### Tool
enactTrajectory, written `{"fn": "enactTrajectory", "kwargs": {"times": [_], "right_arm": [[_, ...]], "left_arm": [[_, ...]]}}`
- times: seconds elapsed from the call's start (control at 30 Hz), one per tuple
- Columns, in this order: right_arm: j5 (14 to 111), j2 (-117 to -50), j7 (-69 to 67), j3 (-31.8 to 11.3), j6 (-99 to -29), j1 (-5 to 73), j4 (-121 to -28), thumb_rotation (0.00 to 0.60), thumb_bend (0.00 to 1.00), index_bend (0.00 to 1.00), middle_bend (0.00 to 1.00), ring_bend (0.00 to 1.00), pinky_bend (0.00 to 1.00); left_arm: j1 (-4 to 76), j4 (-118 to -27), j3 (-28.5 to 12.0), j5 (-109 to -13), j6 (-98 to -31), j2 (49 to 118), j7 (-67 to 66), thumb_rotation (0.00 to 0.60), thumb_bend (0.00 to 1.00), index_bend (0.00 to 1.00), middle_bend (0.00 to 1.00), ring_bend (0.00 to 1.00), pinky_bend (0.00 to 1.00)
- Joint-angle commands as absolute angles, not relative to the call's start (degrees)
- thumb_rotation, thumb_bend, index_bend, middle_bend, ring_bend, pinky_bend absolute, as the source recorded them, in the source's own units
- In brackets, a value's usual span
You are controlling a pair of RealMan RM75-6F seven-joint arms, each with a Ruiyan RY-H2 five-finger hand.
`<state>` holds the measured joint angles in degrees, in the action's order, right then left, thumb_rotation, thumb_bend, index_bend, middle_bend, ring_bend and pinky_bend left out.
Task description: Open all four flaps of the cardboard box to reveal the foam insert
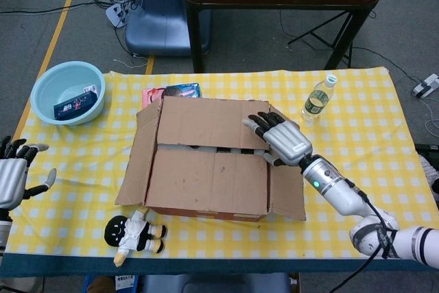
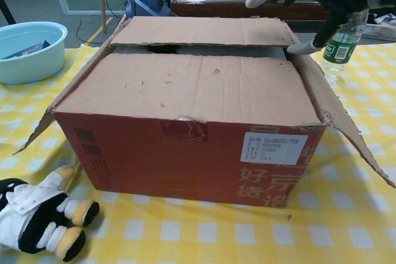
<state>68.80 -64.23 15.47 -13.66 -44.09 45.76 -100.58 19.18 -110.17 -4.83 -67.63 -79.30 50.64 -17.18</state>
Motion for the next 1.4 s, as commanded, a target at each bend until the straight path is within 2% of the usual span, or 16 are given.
{"fn": "enactTrajectory", "kwargs": {"times": [0.03, 0.77, 1.23, 1.4], "right_arm": [[67.56, -65.34, 16.54, -13.56, -44.28, 46.77, -100.01, 0.600, 0.29, 0.02, 0.03, 0.00, 0.07], [62.42, -71.17, 18.62, -13.01, -45.58, 51.36, -93.39, 0.600, 0.28, 0.02, 0.03, 0.00, 0.07], [63.61, -72.06, 14.50, -17.58, -52.77, 51.49, -88.14, 0.600, 0.31, 0.02, 0.03, 0.00, 0.07], [64.60, -73.93, 13.02, -19.62, -54.67, 52.84, -83.41, 0.600, 0.32, 0.02, 0.03, 0.00, 0.07]], "left_arm": [[19.04, -110.21, -5.04, -67.80, -79.22, 50.62, -17.04, 0.352, 0.40, 0.31, 0.28, 0.13, 0.00], [17.72, -109.65, -6.29, -69.31, -78.64, 51.02, -16.26, 0.354, 0.40, 0.32, 0.27, 0.13, 0.00], [16.38, -109.23, -6.80, -70.46, -79.45, 50.82, -14.64, 0.355, 0.40, 0.32, 0.27, 0.12, 0.00], [16.02, -109.30, -6.90, -71.01, -79.57, 50.69, -14.39, 0.353, 0.40, 0.32, 0.27, 0.12, 0.00]]}}
